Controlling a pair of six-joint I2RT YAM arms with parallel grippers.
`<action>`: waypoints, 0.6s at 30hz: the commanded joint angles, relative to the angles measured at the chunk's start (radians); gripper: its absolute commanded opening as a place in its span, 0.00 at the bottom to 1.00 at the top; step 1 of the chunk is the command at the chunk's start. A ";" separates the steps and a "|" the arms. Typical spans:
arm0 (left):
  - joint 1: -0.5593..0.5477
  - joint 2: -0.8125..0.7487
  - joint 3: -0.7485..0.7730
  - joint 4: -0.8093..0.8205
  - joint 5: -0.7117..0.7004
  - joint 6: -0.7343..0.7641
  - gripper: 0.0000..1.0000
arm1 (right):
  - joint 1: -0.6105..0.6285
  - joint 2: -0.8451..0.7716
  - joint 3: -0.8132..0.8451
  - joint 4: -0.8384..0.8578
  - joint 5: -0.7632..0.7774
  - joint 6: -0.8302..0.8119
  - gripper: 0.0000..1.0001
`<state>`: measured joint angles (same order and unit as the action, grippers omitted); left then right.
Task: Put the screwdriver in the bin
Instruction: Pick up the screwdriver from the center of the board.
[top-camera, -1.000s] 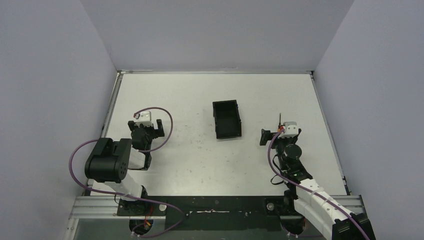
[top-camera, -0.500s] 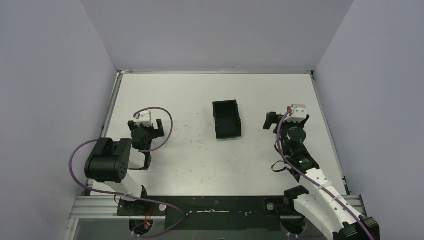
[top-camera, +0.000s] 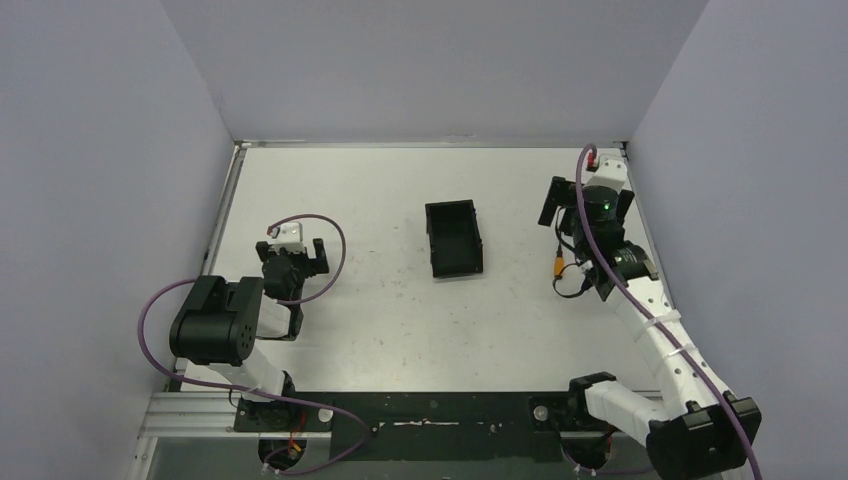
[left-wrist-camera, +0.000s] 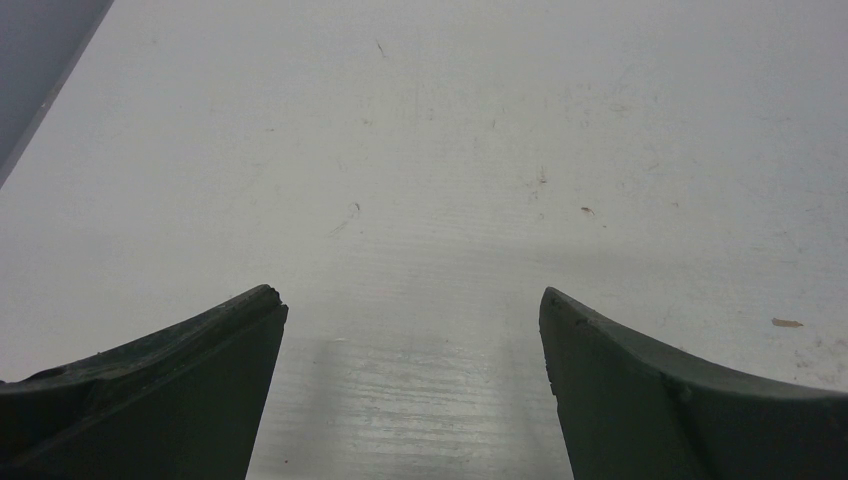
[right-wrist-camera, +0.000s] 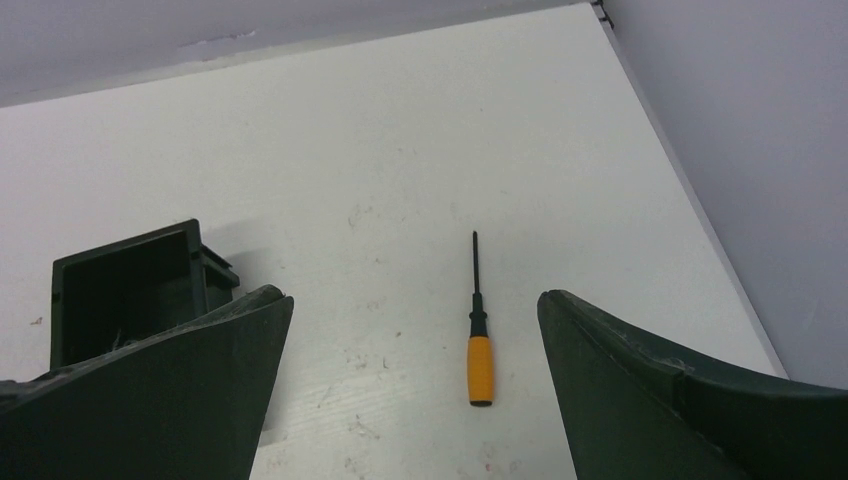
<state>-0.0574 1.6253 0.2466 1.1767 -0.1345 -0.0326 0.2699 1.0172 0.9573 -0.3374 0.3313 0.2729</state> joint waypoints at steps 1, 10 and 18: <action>-0.001 -0.015 0.006 0.037 -0.004 0.002 0.97 | -0.111 0.086 0.088 -0.154 -0.178 -0.028 1.00; -0.001 -0.014 0.006 0.036 -0.005 0.002 0.97 | -0.155 0.294 0.113 -0.206 -0.209 -0.125 1.00; -0.001 -0.014 0.006 0.037 -0.005 0.001 0.97 | -0.210 0.449 0.097 -0.172 -0.274 -0.146 1.00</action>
<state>-0.0574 1.6253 0.2466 1.1767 -0.1345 -0.0326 0.1009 1.4216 1.0435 -0.5362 0.1139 0.1486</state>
